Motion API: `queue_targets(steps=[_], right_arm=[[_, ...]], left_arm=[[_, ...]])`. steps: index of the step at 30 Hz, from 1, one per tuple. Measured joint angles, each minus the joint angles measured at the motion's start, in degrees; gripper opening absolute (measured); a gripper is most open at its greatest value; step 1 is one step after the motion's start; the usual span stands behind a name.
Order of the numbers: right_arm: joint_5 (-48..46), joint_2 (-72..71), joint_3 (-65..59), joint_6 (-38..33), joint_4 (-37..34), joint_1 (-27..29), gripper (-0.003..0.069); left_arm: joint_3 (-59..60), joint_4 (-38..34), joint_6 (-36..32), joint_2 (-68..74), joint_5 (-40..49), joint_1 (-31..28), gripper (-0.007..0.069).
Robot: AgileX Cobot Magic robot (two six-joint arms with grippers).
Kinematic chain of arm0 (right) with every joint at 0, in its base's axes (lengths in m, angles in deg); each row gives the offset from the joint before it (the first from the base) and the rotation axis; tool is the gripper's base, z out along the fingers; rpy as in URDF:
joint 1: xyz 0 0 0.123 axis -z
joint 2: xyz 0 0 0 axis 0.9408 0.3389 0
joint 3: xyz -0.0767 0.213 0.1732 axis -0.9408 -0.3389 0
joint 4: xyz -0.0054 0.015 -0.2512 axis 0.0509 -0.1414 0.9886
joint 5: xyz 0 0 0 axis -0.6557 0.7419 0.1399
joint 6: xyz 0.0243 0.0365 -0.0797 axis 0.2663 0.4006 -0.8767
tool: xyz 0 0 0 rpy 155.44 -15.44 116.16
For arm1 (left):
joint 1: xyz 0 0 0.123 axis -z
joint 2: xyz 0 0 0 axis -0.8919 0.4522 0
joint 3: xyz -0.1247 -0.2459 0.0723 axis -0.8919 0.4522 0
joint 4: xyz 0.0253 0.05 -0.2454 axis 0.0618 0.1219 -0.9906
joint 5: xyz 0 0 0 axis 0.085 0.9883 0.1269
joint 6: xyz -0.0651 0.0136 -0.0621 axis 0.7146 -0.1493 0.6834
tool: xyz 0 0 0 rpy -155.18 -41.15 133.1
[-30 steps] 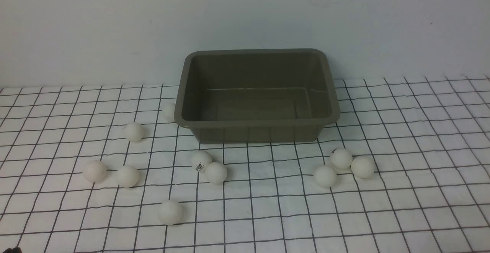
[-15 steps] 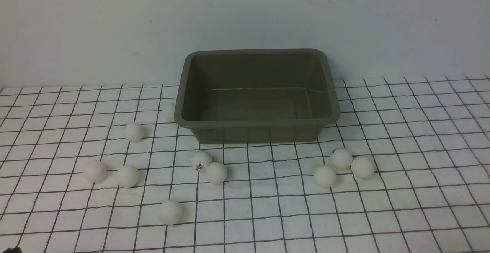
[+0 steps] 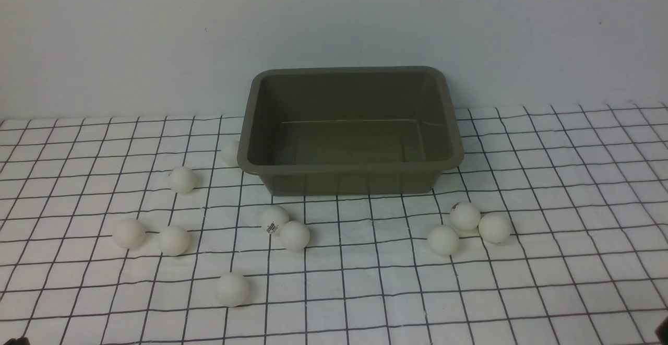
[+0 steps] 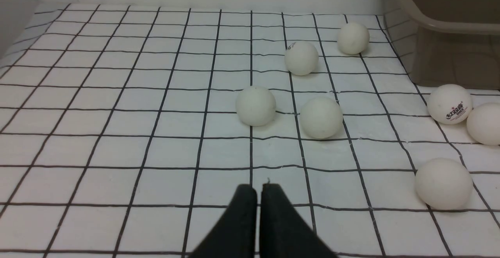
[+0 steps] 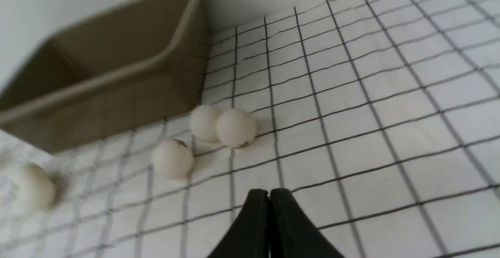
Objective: Put the table tennis balls into the box on the white checkered tablecloth.
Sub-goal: 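Reach for and grasp a ping pong ball on the table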
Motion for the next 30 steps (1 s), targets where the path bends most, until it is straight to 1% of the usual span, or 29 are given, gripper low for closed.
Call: queue_targets(steps=[2, 3, 4, 6, 7, 9, 10, 12, 14, 15, 16, 17, 19, 20, 26, 28, 29, 30], right_arm=[[0.28, 0.00, 0.00, 2.14, -8.71, 0.00, -0.0017], [0.53, 0.00, 0.00, 3.09, -11.28, 0.00, -0.0017], [0.95, 0.00, 0.00, 3.84, -17.29, 0.00, -0.0017], [1.74, 0.00, 0.00, 4.44, -27.84, 0.00, -0.0017], [2.00, 0.00, 0.00, 4.49, -31.32, 0.00, -0.0017], [2.52, 0.00, 0.00, 4.49, -35.88, 0.00, -0.0017], [2.58, 0.00, 0.00, 4.49, -36.78, 0.00, -0.0017], [3.11, 0.00, 0.00, 4.49, -39.23, 0.00, -0.0017], [4.00, 0.00, 0.00, 4.49, -41.12, 0.00, -0.0017], [4.64, 0.00, 0.00, 4.49, -41.59, 0.00, -0.0017], [5.48, 0.00, 0.00, 4.49, -42.17, 0.00, -0.0017], [5.61, 0.00, 0.00, 4.49, -42.29, 0.00, -0.0017], [5.86, 0.00, 0.00, 4.49, -42.57, 0.00, -0.0017], [5.91, 0.00, 0.00, 4.49, -42.57, 0.00, -0.0017], [7.12, 0.00, 0.00, 3.25, -41.98, 0.00, -0.0017], [7.25, 0.00, 0.00, 2.40, -41.98, 0.00, -0.0017], [7.29, 0.00, 0.00, 1.55, -41.98, 0.00, -0.0017], [7.28, 0.00, 0.00, -1.12, -41.98, 0.00, -0.0017]], left_arm=[[0.00, -0.17, 0.15, 0.00, 0.00, 0.00, -0.0004], [0.00, -0.41, 0.33, 0.00, 0.00, 0.00, -0.0004], [0.00, -1.27, 0.92, 0.00, 0.00, 0.00, -0.0004], [0.00, -6.79, 3.96, 0.00, -0.35, 0.00, -0.0004], [0.00, -9.09, 5.52, 0.00, -0.68, 0.00, -0.0004], [0.00, -14.91, 8.20, 0.00, -1.88, 0.00, -0.0004], [0.00, -16.32, 8.74, 0.00, -2.09, 0.00, -0.0004], [0.00, -21.34, 10.45, 0.00, -2.63, 0.00, -0.0004], [0.00, -28.83, 11.88, 0.00, -3.31, 0.00, -0.0004], [0.00, -30.68, 12.13, 0.00, -3.48, 0.00, -0.0004], [0.00, -34.63, 12.37, 0.00, -4.26, 0.00, -0.0004], [0.00, -35.16, 12.43, 0.00, -4.44, 0.00, -0.0004], [0.00, -41.47, 12.58, 0.00, -6.83, 0.00, -0.0004], [0.00, -41.89, 12.55, 0.00, -6.98, 0.00, -0.0004], [0.00, -50.86, 12.60, 0.00, -9.99, 0.00, -0.0004], [0.00, -51.58, 12.60, 0.00, -10.47, 0.00, -0.0004], [0.00, -52.16, 12.60, 0.00, -10.76, 0.00, -0.0004], [0.00, -53.67, 12.60, 0.00, -11.36, 0.00, -0.0004]])
